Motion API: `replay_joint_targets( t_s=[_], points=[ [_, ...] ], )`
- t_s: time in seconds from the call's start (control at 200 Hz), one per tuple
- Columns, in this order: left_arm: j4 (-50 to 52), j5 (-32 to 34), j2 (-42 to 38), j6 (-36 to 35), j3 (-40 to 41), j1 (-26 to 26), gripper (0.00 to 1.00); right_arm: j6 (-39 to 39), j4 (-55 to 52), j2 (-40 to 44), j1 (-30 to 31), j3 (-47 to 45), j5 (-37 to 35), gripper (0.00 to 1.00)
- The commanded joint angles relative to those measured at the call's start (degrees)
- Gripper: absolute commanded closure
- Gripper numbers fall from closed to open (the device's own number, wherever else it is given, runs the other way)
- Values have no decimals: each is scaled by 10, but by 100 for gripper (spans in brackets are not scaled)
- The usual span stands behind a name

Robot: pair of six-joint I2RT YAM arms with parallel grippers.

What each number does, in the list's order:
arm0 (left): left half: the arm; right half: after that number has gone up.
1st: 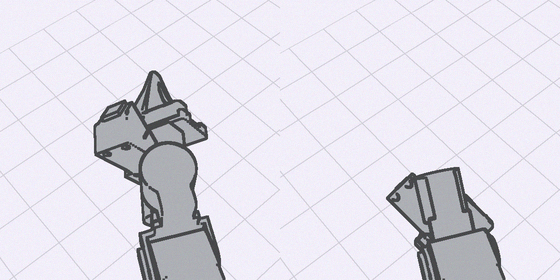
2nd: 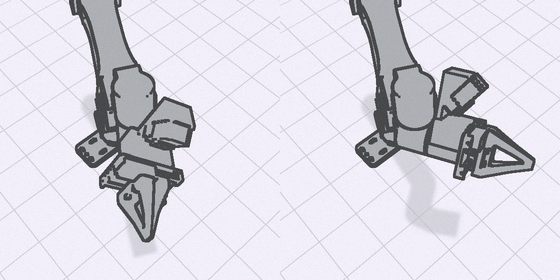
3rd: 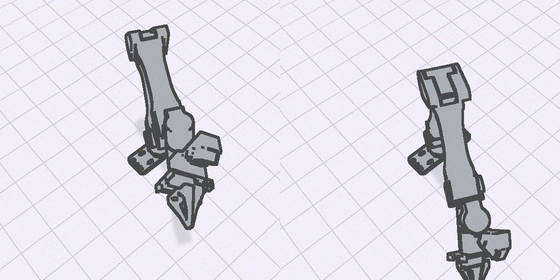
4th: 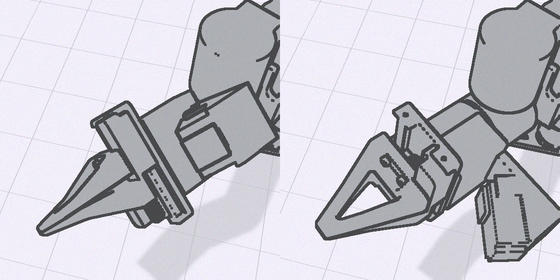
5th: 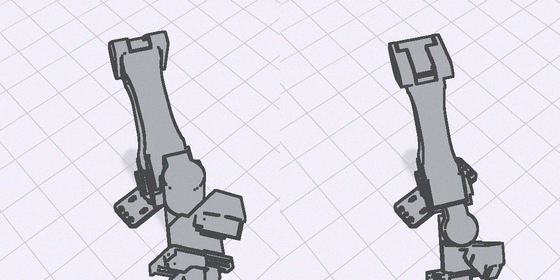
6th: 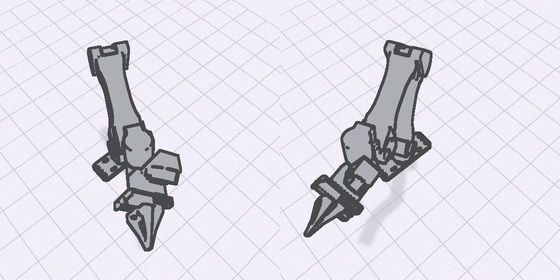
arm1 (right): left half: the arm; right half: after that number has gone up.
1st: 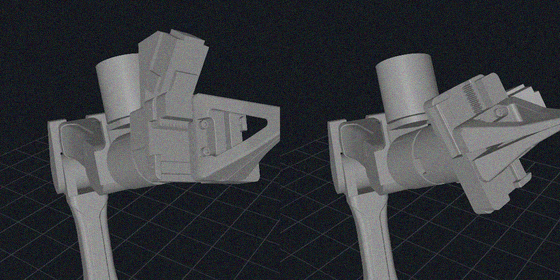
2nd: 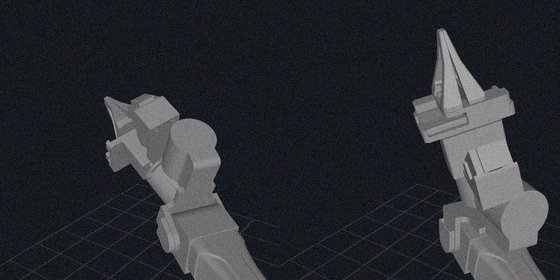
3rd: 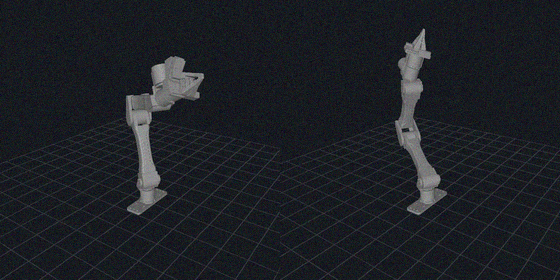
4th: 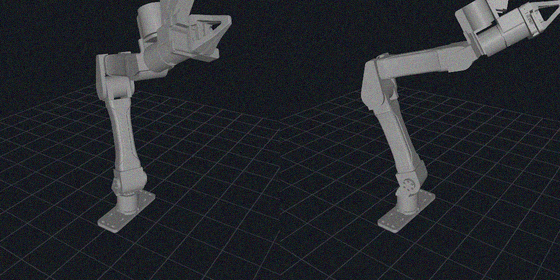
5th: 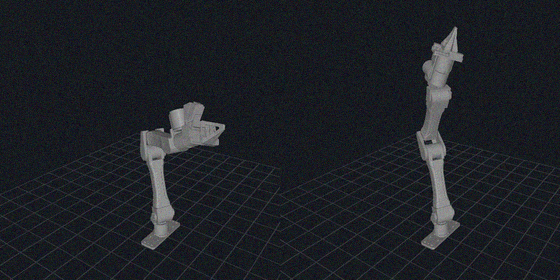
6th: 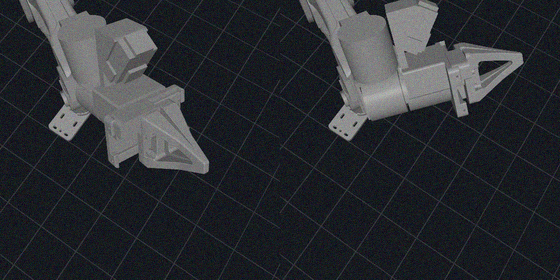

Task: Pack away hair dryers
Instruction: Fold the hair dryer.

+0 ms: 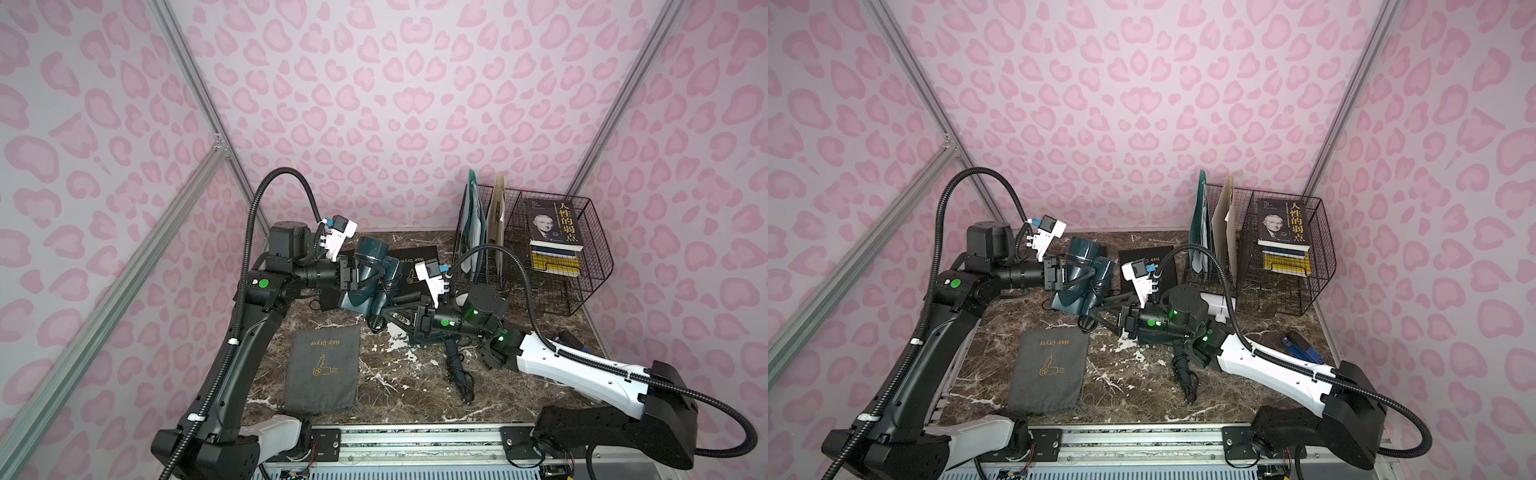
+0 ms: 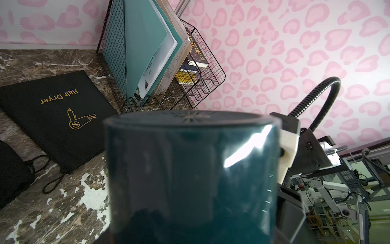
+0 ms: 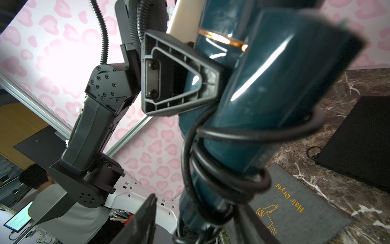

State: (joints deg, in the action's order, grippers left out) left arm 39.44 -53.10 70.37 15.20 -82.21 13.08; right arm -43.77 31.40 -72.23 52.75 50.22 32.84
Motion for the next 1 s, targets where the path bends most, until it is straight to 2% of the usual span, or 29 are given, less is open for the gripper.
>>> replay_joint_targets(
  t_s=[0.0,0.125,0.205,0.515,0.845,1.0],
  points=[
    [-14,-13,4,-10,-21,-1,99,7,-2,25,-1,-25,-35,34],
    [-21,-19,9,3,-31,-1,98,2,1,59,-1,-52,-56,23],
    [-33,-26,11,18,-28,-1,98,-4,14,65,-2,-55,-59,19],
    [-59,-32,14,47,-15,-1,99,-17,61,16,-8,-20,-70,19],
    [-67,-30,14,50,-4,-1,99,-37,124,-26,-16,2,-46,26],
    [-70,-32,13,52,4,0,98,-46,133,-51,-16,19,-31,26]
  ],
)
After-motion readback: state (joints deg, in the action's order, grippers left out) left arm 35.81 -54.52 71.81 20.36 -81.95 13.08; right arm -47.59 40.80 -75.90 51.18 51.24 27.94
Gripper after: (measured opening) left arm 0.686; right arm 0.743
